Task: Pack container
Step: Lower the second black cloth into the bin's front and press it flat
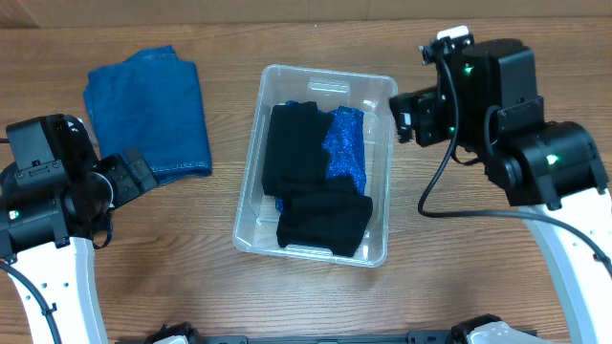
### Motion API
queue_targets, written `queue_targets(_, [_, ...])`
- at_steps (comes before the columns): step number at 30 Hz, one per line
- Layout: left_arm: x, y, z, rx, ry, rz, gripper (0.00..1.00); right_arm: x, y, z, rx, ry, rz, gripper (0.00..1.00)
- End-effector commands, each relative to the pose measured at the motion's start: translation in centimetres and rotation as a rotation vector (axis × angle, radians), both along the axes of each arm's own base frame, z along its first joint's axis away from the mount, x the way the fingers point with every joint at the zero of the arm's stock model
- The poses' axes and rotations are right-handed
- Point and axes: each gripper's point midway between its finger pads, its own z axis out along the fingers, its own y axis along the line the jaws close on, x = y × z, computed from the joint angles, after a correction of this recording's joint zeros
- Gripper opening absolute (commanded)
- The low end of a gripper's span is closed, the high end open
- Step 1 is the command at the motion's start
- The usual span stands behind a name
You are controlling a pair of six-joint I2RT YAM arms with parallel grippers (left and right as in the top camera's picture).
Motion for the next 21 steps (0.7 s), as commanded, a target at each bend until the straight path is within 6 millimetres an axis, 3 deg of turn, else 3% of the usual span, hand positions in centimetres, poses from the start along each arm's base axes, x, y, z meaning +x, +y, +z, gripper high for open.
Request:
queue_targets(1, [0.2,0.3,0.8,0.018,-0.019,-0.002,1.0,-2.9,4.5,-4.5,0.143,0.277,0.185,0.04])
queue_targets(5, [0.3,0.3,0.9,0.018,-0.026,0.001,1.0,-6.1,10.7,-12.5,-0.019,0.498,0.395,0.04])
queue_targets(8, [0.3,0.3,0.9,0.018,-0.025,0.0,1.0,-8.1,14.5,-19.1,-0.082,0.658,0.478,0.04])
queue_targets(10, [0.4,0.3,0.9,0.019,-0.028,0.0,1.0,-9.0,15.9,-22.7,-0.123,0.72,0.51,0.04])
queue_targets(11, [0.5,0.4,1.0,0.02,-0.032,0.001,1.0,-8.8,16.7,-24.5,-0.136,0.727,0.52,0.04])
queue_targets(13, [0.5,0.4,1.0,0.021,-0.034,0.001,1.0,-6.0,17.8,-27.5,-0.155,0.662,0.483,0.04])
queue_targets(15, [0.5,0.4,1.0,0.02,-0.033,0.0,1.0,-2.4,17.8,-29.7,-0.179,0.571,0.387,0.04])
queue_targets(16, [0.5,0.4,1.0,0.02,-0.032,0.0,1.0,-0.9,17.7,-30.7,-0.186,0.537,0.362,0.11])
queue_targets(18, [0.4,0.3,0.9,0.019,-0.027,0.0,1.0,-0.3,17.3,-31.1,-0.182,0.535,0.346,0.11])
queue_targets(21, [0.3,0.3,0.8,0.018,-0.023,0.0,1.0,-1.2,16.1,-30.2,-0.205,0.583,0.334,0.11])
